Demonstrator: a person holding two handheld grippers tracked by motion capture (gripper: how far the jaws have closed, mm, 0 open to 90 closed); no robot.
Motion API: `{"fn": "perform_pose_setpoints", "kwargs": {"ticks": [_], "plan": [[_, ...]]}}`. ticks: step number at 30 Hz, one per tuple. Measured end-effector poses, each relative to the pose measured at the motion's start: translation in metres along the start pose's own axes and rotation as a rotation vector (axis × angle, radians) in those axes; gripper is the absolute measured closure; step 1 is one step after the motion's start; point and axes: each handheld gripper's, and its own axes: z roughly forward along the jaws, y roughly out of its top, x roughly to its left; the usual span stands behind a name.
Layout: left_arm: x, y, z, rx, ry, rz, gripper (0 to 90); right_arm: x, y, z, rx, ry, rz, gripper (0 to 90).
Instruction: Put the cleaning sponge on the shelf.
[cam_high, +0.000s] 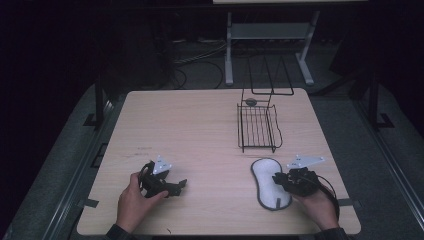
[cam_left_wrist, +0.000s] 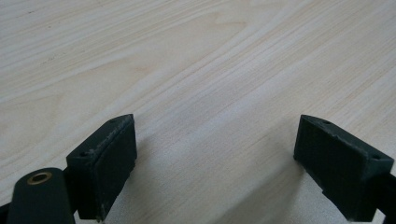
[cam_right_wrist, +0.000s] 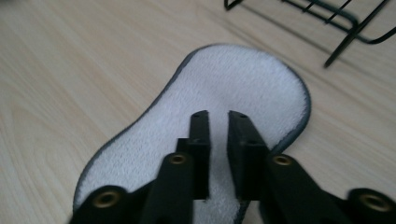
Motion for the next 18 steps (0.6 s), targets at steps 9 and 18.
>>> {"fn": "perform_pose_setpoints", "kwargs": {"ticks": [9, 18], "plan": [[0.000, 0.000, 0.000, 0.001, 0.000, 0.001, 12.3, -0.006, -0.003, 0.004, 0.000, -0.059, 0.159, 26.3], [0.000, 0.000, 0.000, 0.001, 0.000, 0.001, 12.4, 0.004, -0.002, 0.008, 0.018, -0.063, 0.181, 19.4]]}}
